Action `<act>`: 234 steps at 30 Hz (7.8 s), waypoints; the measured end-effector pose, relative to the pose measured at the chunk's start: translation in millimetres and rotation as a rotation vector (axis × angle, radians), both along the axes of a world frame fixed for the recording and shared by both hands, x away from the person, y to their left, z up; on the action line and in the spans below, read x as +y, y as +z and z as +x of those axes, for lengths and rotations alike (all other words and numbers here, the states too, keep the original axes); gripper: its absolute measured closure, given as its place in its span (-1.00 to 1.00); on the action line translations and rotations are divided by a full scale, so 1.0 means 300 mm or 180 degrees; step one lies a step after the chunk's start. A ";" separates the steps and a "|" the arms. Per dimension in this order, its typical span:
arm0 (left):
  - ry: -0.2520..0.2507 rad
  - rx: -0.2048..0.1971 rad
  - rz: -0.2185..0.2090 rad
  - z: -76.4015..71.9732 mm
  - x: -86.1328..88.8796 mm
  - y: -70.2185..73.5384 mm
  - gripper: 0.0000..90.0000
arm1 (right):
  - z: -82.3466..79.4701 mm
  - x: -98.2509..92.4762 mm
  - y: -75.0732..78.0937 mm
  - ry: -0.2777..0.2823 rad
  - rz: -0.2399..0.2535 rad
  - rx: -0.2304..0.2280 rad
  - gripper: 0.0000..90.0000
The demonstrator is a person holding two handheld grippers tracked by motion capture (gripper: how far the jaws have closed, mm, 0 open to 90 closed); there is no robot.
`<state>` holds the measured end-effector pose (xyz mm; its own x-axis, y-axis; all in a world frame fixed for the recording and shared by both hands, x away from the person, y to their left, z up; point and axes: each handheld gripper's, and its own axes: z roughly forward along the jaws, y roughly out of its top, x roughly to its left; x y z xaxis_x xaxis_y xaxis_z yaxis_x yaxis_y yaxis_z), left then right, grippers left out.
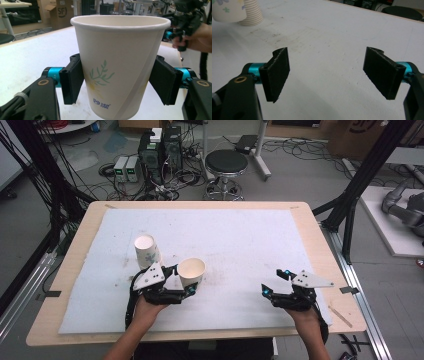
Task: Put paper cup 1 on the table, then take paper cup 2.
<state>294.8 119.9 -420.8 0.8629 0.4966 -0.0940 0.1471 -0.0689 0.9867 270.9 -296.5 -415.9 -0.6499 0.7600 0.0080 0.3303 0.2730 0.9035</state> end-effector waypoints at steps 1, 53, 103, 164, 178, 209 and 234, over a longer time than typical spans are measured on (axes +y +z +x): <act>-0.0011 0.0012 -0.0065 0.012 -0.010 0.004 -0.29 | 0.001 0.000 0.000 0.0008 0.0004 0.0002 -0.51; 0.0368 0.0375 0.0938 0.349 -0.466 -0.096 -0.27 | 0.006 -0.025 0.002 0.0020 0.0121 0.0002 -0.51; 0.0229 0.0116 0.0157 -0.019 0.004 0.020 -0.62 | 0.014 0.028 0.003 0.0160 0.0018 -0.0042 -0.56; 0.1266 0.0066 -0.0201 -0.204 0.417 0.007 -0.64 | 0.043 0.050 0.006 0.0180 -0.0028 0.0020 -0.56; 0.1455 0.0034 -0.0229 -0.163 0.417 0.082 -0.65 | 0.067 0.059 0.005 0.0181 -0.0033 0.0016 -0.56; 0.1352 0.0132 0.0124 0.068 0.310 0.168 -0.63 | 0.060 0.045 -0.004 0.0165 -0.0032 0.0066 -0.56; 0.1261 -0.0002 0.0008 0.078 0.319 0.248 -0.27 | 0.061 0.040 -0.005 0.0167 -0.0034 0.0071 -0.56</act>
